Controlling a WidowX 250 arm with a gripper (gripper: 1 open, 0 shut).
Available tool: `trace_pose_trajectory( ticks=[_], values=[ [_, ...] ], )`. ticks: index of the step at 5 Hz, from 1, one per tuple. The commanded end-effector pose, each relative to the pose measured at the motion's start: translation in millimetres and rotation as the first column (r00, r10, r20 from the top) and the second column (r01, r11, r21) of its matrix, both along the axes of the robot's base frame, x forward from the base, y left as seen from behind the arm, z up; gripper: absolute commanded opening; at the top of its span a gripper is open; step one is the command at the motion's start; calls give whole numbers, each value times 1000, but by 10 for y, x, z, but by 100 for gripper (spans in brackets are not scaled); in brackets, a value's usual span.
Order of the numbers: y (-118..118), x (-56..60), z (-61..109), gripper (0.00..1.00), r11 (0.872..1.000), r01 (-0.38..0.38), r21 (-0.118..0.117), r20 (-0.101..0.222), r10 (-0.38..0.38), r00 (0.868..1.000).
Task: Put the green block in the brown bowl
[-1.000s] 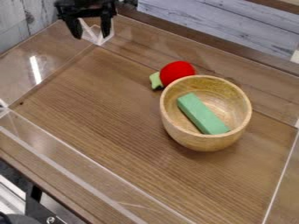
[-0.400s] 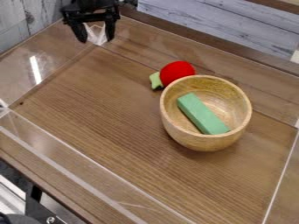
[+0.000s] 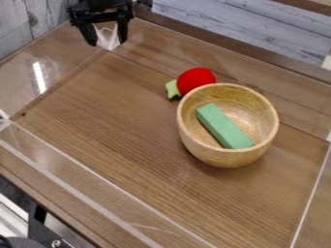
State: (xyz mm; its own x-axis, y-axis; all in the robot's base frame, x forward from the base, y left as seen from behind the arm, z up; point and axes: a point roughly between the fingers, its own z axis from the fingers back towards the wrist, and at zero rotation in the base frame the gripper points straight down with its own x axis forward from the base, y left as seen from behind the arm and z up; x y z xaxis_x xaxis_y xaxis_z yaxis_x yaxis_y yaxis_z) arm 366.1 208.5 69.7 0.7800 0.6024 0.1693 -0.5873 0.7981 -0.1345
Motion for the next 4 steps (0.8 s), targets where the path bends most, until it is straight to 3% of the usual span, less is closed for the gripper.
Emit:
trace_pose_trajectory(
  ticks=[1, 3, 4],
  values=[
    [68, 80, 310, 100, 997, -65, 44, 71, 62, 996],
    [-168, 67, 366, 100, 992, -118, 41, 81, 115, 990],
    [-83, 56, 454, 100, 995, -89, 31, 92, 86, 992]
  ],
)
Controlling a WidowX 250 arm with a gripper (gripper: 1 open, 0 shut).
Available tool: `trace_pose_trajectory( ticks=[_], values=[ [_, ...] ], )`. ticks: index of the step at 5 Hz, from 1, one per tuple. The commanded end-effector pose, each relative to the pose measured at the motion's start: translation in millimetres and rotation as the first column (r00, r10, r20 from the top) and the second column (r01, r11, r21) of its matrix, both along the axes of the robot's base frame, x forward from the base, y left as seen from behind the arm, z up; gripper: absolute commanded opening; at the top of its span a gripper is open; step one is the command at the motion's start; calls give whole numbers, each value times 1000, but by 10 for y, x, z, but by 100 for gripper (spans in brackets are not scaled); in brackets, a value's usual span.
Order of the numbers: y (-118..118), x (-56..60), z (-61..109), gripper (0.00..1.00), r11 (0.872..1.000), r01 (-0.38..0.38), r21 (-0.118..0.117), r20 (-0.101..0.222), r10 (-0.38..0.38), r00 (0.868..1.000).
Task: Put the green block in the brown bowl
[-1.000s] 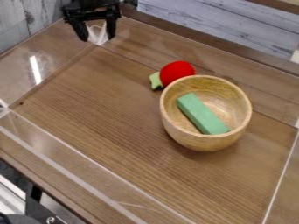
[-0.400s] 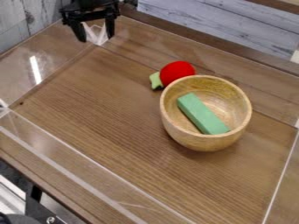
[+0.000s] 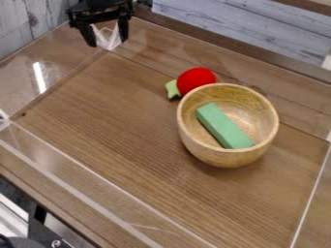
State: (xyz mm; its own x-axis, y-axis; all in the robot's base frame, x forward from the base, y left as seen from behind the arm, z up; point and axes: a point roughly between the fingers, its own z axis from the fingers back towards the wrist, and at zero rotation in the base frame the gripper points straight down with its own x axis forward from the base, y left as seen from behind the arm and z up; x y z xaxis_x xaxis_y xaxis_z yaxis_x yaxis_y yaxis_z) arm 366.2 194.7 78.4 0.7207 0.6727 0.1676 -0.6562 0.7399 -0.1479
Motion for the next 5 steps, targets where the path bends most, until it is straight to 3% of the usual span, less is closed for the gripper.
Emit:
trace_pose_trajectory(
  ticks=[1, 3, 5],
  values=[
    [174, 65, 378, 100, 998, 21, 53, 86, -26, 996],
    [194, -11, 252, 100, 993, 86, 78, 66, -92, 994],
    [121, 56, 210, 100, 993, 88, 76, 59, -92, 994]
  ],
)
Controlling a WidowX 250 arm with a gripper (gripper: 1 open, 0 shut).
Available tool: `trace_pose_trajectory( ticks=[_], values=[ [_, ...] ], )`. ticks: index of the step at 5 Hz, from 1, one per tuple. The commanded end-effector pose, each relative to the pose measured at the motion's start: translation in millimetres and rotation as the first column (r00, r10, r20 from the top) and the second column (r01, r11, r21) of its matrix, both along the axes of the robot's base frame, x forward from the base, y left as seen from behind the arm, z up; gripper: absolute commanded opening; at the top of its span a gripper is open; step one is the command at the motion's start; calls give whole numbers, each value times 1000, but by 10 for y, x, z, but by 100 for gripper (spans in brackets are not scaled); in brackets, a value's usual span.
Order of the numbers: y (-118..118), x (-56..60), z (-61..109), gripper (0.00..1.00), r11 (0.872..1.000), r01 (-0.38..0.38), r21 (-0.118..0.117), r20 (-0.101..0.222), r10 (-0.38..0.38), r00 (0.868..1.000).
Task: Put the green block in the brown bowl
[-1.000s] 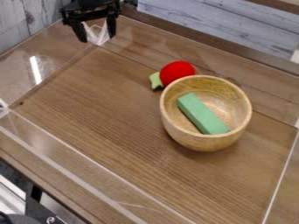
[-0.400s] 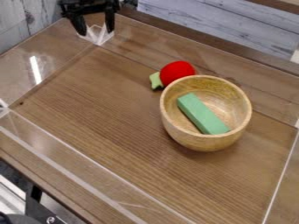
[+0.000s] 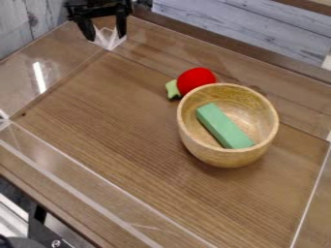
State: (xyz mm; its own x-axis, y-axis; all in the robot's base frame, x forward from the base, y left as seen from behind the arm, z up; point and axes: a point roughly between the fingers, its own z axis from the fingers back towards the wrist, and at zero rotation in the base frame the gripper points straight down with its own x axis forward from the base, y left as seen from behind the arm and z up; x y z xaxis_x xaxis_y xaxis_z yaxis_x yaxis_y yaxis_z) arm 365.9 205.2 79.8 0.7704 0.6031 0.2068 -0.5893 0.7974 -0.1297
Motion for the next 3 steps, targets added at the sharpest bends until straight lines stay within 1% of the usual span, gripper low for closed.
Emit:
trace_pose_trajectory(
  ticks=[1, 2, 3],
  values=[
    [45, 72, 216, 100, 999, -32, 31, 41, 31, 999],
    [68, 84, 248, 100, 997, -68, 28, 40, 67, 997],
    [57, 88, 283, 100, 999, -23, 28, 36, 22, 999]
  ],
)
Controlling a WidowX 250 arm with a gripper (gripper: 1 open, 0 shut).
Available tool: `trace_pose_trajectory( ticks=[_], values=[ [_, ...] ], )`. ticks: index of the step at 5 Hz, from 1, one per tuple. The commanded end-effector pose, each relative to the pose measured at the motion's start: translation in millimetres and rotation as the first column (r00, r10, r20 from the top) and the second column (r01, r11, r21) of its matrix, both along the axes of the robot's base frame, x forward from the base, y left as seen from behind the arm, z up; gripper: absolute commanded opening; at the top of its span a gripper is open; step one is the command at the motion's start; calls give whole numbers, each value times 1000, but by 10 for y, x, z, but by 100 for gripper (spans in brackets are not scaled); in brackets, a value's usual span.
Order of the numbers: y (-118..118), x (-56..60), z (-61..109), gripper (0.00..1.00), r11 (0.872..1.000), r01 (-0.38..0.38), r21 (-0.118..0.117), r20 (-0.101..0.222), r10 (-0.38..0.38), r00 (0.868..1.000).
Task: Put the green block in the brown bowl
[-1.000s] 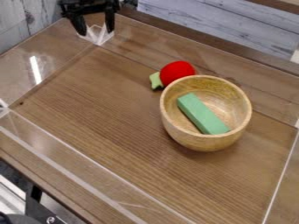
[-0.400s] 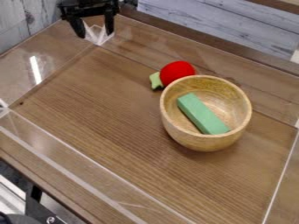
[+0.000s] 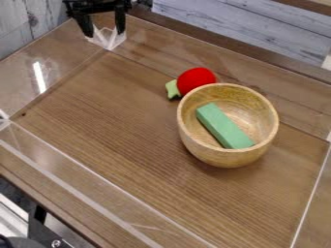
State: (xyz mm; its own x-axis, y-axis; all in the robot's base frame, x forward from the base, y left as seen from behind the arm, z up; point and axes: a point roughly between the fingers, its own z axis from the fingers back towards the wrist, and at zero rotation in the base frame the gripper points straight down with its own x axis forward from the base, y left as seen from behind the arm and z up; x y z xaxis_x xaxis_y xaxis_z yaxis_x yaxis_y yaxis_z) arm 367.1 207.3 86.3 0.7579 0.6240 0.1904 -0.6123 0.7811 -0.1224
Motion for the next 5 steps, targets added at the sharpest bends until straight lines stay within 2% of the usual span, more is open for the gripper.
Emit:
trace_pose_trajectory(
  ticks=[1, 2, 3, 4, 5],
  values=[
    [49, 77, 171, 100, 999, -10, 33, 56, 8, 998],
    [44, 63, 143, 0, 999, -19, 33, 62, 17, 998],
    [35, 32, 233, 100, 999, -11, 41, 65, 8, 998],
    [36, 30, 329, 100, 999, -1, 49, 67, -2, 998],
    [56, 60, 414, 0, 999, 0, 48, 77, -4, 997]
  ],
)
